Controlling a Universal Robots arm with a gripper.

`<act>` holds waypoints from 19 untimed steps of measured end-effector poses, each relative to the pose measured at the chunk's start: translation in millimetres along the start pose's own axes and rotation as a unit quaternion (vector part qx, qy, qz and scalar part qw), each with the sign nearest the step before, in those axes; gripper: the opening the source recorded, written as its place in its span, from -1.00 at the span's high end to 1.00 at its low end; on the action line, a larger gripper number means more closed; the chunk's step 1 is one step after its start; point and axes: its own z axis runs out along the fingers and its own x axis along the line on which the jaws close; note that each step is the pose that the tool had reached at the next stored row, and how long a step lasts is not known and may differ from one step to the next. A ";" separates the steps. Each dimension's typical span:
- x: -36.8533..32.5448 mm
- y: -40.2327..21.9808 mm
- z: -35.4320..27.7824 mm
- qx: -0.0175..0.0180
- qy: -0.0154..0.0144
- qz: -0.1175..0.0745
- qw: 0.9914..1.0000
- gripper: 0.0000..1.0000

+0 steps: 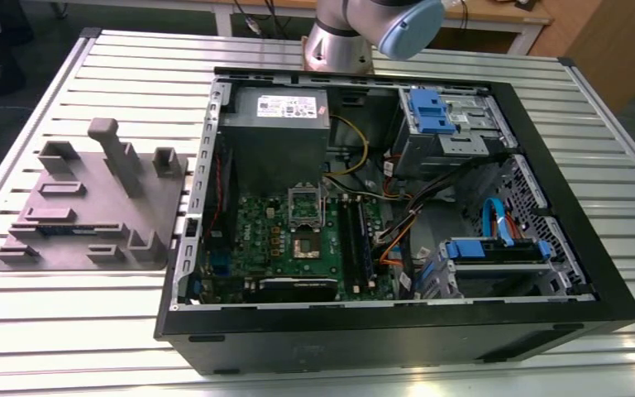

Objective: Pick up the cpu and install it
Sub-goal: 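Pick up the cpu and move it towards the insertion slot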

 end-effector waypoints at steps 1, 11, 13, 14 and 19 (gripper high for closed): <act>-0.5 0.0 0.1 0.000 0.000 0.000 1.000 0.06; -5.0 -0.1 0.1 0.000 0.000 0.000 1.000 0.06; -5.8 -0.1 0.1 0.000 0.000 0.000 1.000 0.06; -6.3 -0.1 0.1 0.000 0.000 0.000 1.000 0.06; -8.7 -0.2 0.2 0.000 0.000 0.000 1.000 0.06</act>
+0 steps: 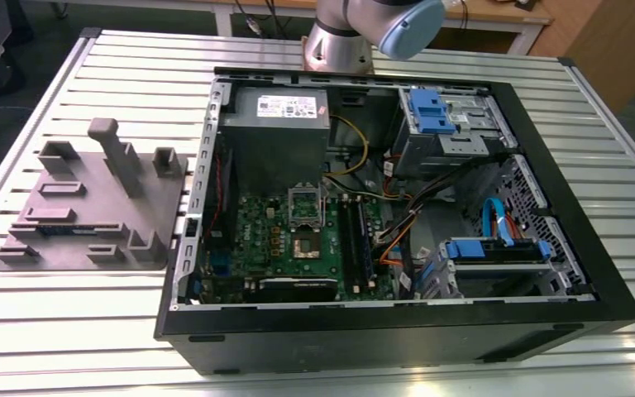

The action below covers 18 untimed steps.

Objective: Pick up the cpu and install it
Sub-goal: 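Pick up the cpu and move it towards the insertion slot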

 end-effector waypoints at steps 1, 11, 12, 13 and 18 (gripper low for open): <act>-0.5 0.0 -0.1 0.000 0.000 0.000 1.000 0.06; -4.8 -0.1 0.0 0.000 0.000 0.000 1.000 0.06; -5.2 -0.1 0.0 0.000 0.000 0.000 1.000 0.06; -5.6 -0.1 0.1 0.000 0.000 0.000 1.000 0.06; -7.7 -0.1 0.1 0.000 0.000 0.000 1.000 0.06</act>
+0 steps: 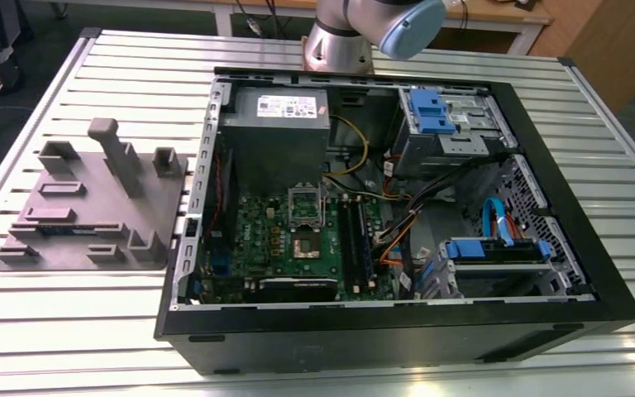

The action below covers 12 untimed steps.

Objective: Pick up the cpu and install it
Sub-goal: 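Pick up the cpu and move it towards the insertion slot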

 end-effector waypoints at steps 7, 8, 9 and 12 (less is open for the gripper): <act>-2.5 0.0 0.1 0.000 0.000 0.000 1.000 0.06; -2.9 0.0 0.0 0.000 0.000 0.000 1.000 0.06; -3.3 -0.1 0.1 0.000 0.000 0.000 1.000 0.06; -5.0 -0.1 0.1 0.000 0.000 0.000 1.000 0.06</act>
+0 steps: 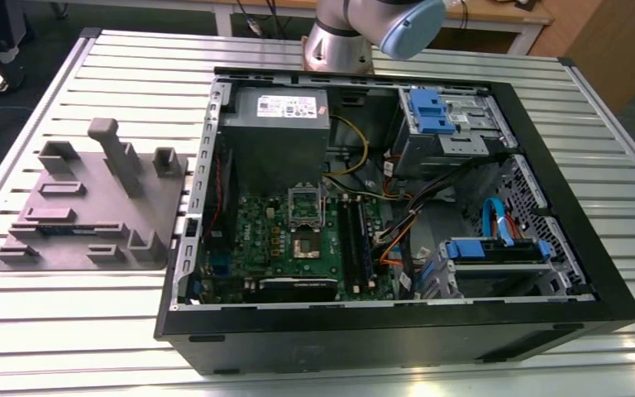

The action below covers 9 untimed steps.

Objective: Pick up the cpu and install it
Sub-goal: 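Pick up the cpu and move it towards the insertion slot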

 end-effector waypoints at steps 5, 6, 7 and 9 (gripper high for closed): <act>-2.0 0.0 0.0 0.000 0.000 0.000 1.000 0.06; -2.5 0.0 0.0 0.000 0.000 0.000 1.000 0.06; -3.0 -0.1 0.0 0.000 0.000 0.000 1.000 0.06; -3.9 -0.1 0.0 0.000 0.000 0.000 1.000 0.06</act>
